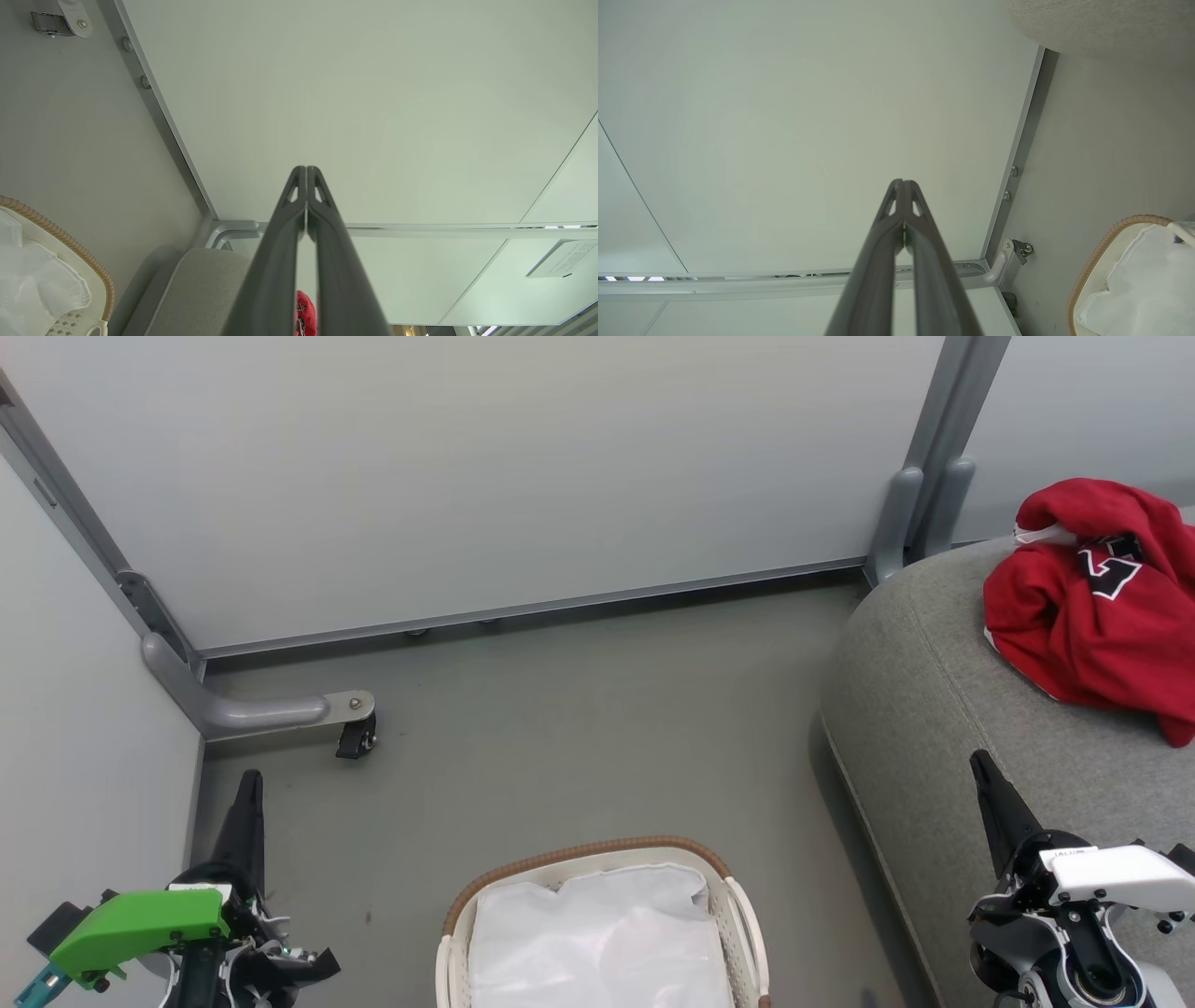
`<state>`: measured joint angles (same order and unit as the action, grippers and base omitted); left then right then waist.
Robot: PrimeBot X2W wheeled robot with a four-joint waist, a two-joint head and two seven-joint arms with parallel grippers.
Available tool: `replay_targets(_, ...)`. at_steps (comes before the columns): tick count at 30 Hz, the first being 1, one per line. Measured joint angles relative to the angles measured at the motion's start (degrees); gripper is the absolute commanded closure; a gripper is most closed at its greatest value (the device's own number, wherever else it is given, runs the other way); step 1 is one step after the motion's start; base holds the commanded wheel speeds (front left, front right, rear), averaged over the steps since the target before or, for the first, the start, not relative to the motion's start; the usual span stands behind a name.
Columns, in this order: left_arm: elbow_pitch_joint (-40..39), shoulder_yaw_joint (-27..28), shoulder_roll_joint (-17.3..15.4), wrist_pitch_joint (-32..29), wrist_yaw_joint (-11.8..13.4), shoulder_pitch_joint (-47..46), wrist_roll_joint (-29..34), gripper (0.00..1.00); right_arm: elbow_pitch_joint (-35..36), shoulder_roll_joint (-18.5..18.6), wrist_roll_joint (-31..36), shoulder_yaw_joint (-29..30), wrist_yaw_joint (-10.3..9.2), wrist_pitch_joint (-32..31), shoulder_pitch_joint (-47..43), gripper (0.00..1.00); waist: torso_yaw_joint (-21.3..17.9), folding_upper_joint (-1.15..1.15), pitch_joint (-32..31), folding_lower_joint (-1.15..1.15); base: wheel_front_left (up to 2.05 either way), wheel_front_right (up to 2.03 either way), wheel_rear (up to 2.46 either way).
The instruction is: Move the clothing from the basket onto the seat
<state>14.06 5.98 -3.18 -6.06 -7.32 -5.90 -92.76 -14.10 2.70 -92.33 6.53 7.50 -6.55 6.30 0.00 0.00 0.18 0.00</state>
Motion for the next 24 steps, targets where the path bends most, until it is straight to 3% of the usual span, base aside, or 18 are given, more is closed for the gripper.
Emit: replay_targets(24, 0.0, 0.18, 0.08, -0.24, -0.01, 0.0, 0.03, 1.0, 0.0, 0.0, 0.0, 0.0, 0.0, 0.0, 0.01, 1.0, 0.0, 0.0, 0.0, 0.0, 0.0, 0.0, 0.0)
